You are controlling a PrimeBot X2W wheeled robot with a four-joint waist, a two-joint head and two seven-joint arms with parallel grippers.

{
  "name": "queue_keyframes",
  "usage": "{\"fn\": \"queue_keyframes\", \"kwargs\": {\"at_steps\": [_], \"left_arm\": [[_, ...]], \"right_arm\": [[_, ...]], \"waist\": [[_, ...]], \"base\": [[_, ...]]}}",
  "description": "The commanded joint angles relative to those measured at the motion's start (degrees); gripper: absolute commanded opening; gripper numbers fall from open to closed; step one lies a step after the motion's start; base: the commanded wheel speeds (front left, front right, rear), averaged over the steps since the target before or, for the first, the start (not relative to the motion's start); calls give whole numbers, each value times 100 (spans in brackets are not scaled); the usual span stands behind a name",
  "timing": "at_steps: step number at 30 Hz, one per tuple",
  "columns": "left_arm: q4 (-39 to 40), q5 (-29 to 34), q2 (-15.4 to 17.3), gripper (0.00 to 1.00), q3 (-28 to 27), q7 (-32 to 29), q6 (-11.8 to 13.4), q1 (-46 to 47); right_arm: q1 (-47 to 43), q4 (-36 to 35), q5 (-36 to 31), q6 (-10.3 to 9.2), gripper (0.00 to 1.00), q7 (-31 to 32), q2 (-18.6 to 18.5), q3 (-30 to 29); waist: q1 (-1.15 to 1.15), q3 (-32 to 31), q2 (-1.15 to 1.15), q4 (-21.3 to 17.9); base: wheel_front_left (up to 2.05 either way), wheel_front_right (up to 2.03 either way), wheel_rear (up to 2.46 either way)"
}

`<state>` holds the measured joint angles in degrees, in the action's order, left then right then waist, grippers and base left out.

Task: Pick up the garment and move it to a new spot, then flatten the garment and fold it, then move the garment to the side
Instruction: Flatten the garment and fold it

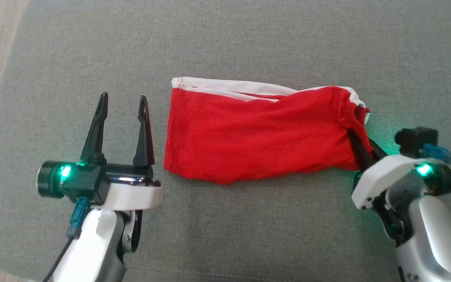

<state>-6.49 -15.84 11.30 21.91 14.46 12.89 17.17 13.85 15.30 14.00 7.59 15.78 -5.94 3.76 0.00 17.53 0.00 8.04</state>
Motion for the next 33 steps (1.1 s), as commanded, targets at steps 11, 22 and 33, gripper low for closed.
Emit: {"fn": "queue_keyframes", "kwargs": {"at_steps": [11, 22, 33], "left_arm": [[116, 147, 18, 100, -443, 53, -114, -164], [48, 211, -16, 100, -451, 53, -224, -159], [-47, 271, -233, 100, -336, 53, -345, -81]], "right_arm": [[-413, -941, 564, -10, 0, 277, -441, -580], [-183, -1881, 3691, -10, 0, 2542, 177, 83], [650, -442, 4970, -10, 0, 1711, 304, 1163]], "waist": [[0, -293, 0, -293], [0, -374, 0, -322], [0, -152, 0, 173]], "base": [[0, 0, 0], [0, 0, 0], [0, 0, 0]]}}
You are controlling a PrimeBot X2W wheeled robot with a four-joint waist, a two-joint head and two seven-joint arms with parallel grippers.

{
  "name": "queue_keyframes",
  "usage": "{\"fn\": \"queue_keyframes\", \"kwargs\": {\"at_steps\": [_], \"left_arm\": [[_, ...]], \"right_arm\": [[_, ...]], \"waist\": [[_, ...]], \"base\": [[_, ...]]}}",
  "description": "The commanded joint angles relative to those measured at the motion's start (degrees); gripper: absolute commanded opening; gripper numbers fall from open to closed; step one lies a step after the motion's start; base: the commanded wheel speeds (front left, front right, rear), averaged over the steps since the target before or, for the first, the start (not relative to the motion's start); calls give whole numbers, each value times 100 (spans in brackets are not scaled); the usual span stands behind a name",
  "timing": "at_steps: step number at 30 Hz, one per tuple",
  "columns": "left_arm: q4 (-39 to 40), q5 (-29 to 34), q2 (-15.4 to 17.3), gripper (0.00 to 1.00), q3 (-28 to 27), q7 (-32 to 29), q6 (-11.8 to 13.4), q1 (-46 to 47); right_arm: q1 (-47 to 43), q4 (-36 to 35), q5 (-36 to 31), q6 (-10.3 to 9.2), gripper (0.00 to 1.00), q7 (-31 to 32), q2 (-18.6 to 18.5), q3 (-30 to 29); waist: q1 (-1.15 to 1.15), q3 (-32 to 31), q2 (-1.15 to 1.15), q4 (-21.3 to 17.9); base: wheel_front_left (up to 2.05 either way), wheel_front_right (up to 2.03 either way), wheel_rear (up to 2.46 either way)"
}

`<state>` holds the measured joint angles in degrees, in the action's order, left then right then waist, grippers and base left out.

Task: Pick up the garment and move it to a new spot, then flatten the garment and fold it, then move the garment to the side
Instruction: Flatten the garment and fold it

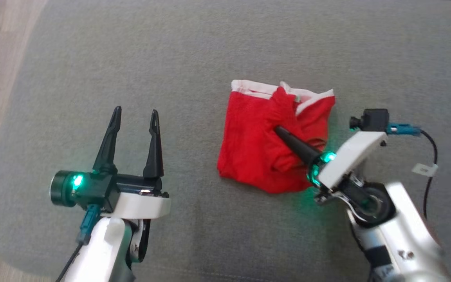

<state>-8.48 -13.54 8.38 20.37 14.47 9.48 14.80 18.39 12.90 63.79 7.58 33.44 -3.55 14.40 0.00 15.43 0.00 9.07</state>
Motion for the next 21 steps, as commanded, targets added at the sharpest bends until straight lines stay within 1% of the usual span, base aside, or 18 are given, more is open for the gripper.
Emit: {"fn": "queue_keyframes", "kwargs": {"at_steps": [1, 3, 4, 5, 6, 7, 8, 10, 11, 12, 15, 17, 18, 19, 21], "left_arm": [[145, 50, 41, 100, -179, 52, -16, 166], [136, 67, 8, 100, -186, 52, -31, 180], [133, 74, -5, 100, -195, 52, -37, 180], [131, 83, -16, 100, -205, 52, -42, 181], [129, 92, -26, 100, -217, 52, -45, 181], [128, 101, -35, 100, -232, 52, -47, 179], [128, 108, -43, 100, -248, 52, -49, 177], [124, 123, -62, 100, -275, 52, -57, 181], [119, 129, -85, 100, -307, 52, -69, 195], [120, 134, -94, 100, -327, 52, -73, 202], [124, 153, -115, 100, -386, 52, -78, 193], [119, 163, -123, 100, -424, 52, -84, 173], [113, 167, -126, 100, -448, 52, -84, 157], [106, 171, -130, 100, -467, 52, -86, 138], [90, 179, -130, 100, -506, 52, -84, 98]], "right_arm": [[287, -63, 3, -9, 0, -224, 66, 214], [467, 183, 4, -9, 0, -534, 66, 436], [556, 298, -84, -9, 4, -695, 66, 541], [624, 391, -73, -9, 38, -829, 66, 653], [681, 460, -3, -9, 64, -945, 66, 771], [736, 536, 22, -9, 96, -1055, 67, 895], [803, 621, -82, -9, 100, -1187, 67, 1024], [905, 768, -364, -9, 100, -1518, 67, 1245], [985, 779, -643, -9, 100, -1898, 30, 1525], [1019, 750, -811, -9, 100, -2111, -28, 1696], [1108, 540, -1357, -9, 100, -2851, -294, 2265], [1220, 439, -1982, -9, 100, -3464, -598, 2617], [1243, 420, -2232, -9, 100, -3780, -701, 2684], [1301, 432, -2633, -9, 100, -4095, -855, 2714], [1290, 479, -3236, -9, 100, -4535, -1013, 2479]], "waist": [[0, 82, 0, 108], [0, 124, 0, 162], [0, 140, 0, 176], [0, 154, 0, 186], [0, 168, 0, 189], [0, 179, 0, 183], [0, 189, 0, 173], [0, 204, 0, 158], [0, 213, 0, 134], [0, 211, 0, 116], [0, 195, 0, 38], [0, 175, 0, -22], [0, 154, 0, -60], [0, 135, 0, -93], [0, 95, 0, -164]], "base": [[0, 0, 0], [0, 0, 0], [0, 0, 0], [0, 0, 0], [0, 0, 0], [0, 0, 0], [0, 0, 0], [0, 0, 0], [0, 0, 0], [0, 0, 0], [0, 0, 0], [0, 0, 0], [0, 0, 0], [0, 0, 0], [0, 0, 0]]}}
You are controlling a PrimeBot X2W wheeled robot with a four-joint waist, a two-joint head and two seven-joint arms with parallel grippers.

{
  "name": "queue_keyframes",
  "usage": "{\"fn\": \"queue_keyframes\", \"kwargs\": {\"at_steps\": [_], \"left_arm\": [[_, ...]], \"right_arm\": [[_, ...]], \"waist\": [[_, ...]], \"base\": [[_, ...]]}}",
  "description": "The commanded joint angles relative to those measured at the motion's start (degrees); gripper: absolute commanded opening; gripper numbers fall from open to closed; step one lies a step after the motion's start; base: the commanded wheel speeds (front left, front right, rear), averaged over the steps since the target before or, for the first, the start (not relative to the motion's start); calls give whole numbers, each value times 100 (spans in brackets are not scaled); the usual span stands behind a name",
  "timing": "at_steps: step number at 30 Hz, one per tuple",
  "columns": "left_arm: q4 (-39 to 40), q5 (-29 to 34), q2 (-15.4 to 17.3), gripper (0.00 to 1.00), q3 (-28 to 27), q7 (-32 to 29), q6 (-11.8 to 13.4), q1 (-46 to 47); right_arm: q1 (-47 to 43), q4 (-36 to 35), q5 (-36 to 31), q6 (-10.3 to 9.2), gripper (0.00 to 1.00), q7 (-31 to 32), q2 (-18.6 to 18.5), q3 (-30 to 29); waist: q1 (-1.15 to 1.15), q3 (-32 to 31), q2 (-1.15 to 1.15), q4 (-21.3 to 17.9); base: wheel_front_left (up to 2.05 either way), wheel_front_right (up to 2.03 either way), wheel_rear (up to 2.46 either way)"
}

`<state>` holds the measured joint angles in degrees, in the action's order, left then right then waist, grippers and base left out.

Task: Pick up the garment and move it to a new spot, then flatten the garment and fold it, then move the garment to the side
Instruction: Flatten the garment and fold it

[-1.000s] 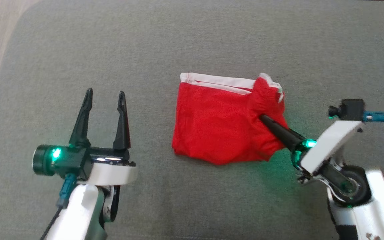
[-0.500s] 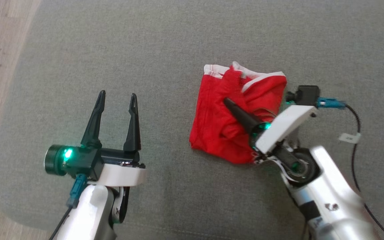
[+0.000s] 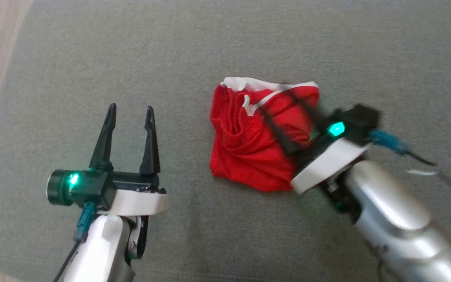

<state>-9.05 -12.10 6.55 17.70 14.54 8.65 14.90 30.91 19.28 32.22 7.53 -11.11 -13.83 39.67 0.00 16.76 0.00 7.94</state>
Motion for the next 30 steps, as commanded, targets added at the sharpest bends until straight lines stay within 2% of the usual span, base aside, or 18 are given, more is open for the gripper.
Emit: {"fn": "queue_keyframes", "kwargs": {"at_steps": [1, 6, 7, 12, 16, 23, 30], "left_arm": [[140, 39, 57, 100, -263, 46, 2, 68], [93, 54, 111, 100, -376, 46, 7, 0], [93, 54, 111, 100, -376, 46, 7, 0], [37, 53, 199, 100, -506, 46, 40, -79], [13, 55, 280, 100, -578, 46, 66, -144], [-28, 48, 358, 100, -581, 14, 100, -224], [-37, 34, 384, 100, -543, -31, 121, -224]], "right_arm": [[-6, -168, -321, -4, 100, -181, -20, -258], [-527, -539, -1205, -4, 100, -340, -73, -1591], [-527, -539, -1205, -4, 100, -340, -73, -1591], [-1283, -1124, -1620, -4, 100, -276, 39, -2775], [-1869, -1611, -1857, -4, 100, -8, 233, -3401], [-2526, -2185, -1931, -4, 100, 360, 620, -3774], [-2611, -2354, -1949, -4, 100, 492, 741, -3792]], "waist": [[0, -55, 0, -93], [0, -128, 0, -281], [0, -128, 0, -281], [0, -213, 0, -456], [0, -265, 0, -563], [0, -279, 0, -674], [0, -257, 0, -719]], "base": [[0, 0, 0], [0, 0, 0], [0, 0, 0], [0, 0, 0], [0, 0, 0], [0, 0, 0], [0, 0, 0]]}}
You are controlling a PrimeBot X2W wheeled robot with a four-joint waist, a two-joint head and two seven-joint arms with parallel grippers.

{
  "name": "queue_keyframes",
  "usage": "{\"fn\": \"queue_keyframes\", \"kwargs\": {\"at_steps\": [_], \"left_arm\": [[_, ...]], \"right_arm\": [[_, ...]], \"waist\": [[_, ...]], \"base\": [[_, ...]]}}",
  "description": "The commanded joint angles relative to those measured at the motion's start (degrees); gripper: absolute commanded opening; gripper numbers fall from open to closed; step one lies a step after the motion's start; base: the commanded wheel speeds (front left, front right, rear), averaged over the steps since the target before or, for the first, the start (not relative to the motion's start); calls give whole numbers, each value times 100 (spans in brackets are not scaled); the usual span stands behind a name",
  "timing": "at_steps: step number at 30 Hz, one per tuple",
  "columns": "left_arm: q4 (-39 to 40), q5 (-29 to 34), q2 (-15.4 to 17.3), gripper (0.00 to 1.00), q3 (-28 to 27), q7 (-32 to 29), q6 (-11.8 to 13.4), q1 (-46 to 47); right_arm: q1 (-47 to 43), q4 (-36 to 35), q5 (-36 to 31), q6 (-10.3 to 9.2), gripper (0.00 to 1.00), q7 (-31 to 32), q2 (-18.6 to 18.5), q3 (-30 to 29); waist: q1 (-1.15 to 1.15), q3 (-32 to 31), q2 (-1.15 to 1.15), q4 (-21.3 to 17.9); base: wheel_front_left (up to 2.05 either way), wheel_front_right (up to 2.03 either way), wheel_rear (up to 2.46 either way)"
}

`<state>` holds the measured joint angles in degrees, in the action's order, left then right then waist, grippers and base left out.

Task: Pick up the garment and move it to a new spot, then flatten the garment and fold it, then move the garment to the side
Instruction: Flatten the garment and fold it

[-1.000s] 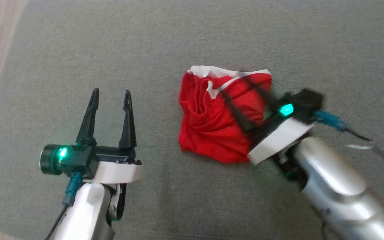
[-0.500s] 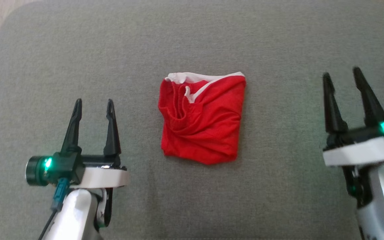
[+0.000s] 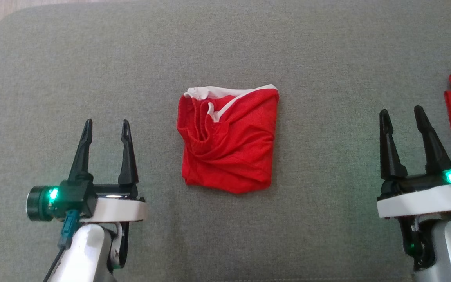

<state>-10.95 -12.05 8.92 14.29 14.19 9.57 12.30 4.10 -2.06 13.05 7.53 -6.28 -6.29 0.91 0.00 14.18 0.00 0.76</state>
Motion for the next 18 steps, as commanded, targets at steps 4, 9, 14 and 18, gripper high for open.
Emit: {"fn": "queue_keyframes", "kwargs": {"at_steps": [4, 9, 14, 18], "left_arm": [[148, 16, 161, 100, -182, 0, 31, 51], [154, 0, 172, 100, -163, 5, 37, 69], [152, -8, 179, 100, -138, 10, 47, 90], [152, -11, 177, 100, -112, 15, 48, 135]], "right_arm": [[69, -243, -49, -4, 100, 42, -13, 76], [65, -244, -58, -4, 100, 71, -18, 57], [71, -168, -30, -4, 0, 207, -53, 116], [256, 29, 42, -4, 0, 323, -58, 465]], "waist": [[0, 13, 0, -2], [0, 32, 0, 5], [0, 44, 0, 20], [0, 81, 0, 55]], "base": [[0, 0, 0], [0, 0, 0], [0, 0, 0], [0, 0, 0]]}}
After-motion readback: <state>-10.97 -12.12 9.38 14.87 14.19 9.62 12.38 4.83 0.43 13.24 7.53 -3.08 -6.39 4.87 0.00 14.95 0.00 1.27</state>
